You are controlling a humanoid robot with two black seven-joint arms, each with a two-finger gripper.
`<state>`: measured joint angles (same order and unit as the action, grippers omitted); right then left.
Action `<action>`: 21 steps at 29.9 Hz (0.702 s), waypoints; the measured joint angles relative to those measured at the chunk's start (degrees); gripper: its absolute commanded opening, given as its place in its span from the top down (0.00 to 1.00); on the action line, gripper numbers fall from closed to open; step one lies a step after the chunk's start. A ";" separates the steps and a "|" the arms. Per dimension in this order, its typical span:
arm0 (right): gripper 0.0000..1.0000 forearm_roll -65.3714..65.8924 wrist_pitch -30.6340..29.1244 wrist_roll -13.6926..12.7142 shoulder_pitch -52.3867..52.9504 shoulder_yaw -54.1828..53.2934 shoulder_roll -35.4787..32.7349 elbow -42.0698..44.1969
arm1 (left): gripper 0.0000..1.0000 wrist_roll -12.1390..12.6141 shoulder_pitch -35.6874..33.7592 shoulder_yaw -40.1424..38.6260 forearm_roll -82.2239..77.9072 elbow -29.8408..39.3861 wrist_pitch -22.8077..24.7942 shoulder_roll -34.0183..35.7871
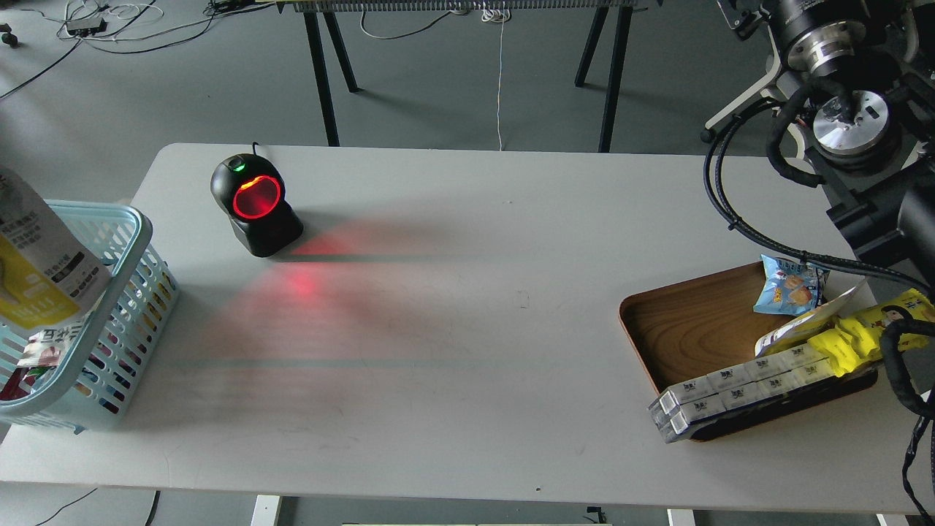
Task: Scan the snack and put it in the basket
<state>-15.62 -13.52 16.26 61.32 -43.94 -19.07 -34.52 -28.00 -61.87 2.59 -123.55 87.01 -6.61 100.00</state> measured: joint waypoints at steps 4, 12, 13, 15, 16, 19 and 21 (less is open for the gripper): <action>0.00 0.00 0.00 0.00 0.00 0.00 0.00 0.00 | 0.98 0.00 -0.49 -0.12 0.60 0.01 -0.53 0.00; 0.00 0.04 0.01 0.00 0.00 0.08 0.07 -0.05 | 0.97 0.00 -2.04 -0.09 1.09 -0.12 -0.56 0.00; 0.00 0.04 0.01 0.00 0.00 0.08 0.07 -0.05 | 0.97 0.00 -2.08 0.08 1.05 -0.38 -0.51 0.00; 0.00 0.04 0.01 0.00 0.00 0.08 0.08 -0.05 | 0.97 0.00 -2.12 1.05 0.98 -1.00 -0.50 0.00; 0.00 0.04 0.01 0.00 0.00 0.08 0.10 -0.05 | 0.97 0.00 -2.12 1.72 0.93 -1.24 -0.50 0.00; 0.00 0.04 0.00 0.00 0.02 0.09 0.16 -0.05 | 0.96 0.00 -2.12 3.25 0.89 -1.58 -0.52 0.00; 0.00 0.04 -0.01 0.00 0.04 0.09 0.17 -0.05 | 0.92 0.00 -2.12 4.18 0.89 -1.64 -0.61 0.00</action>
<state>-15.58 -13.53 16.26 61.35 -43.86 -18.90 -34.57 -28.00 -63.99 6.76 -122.66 85.37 -7.22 100.00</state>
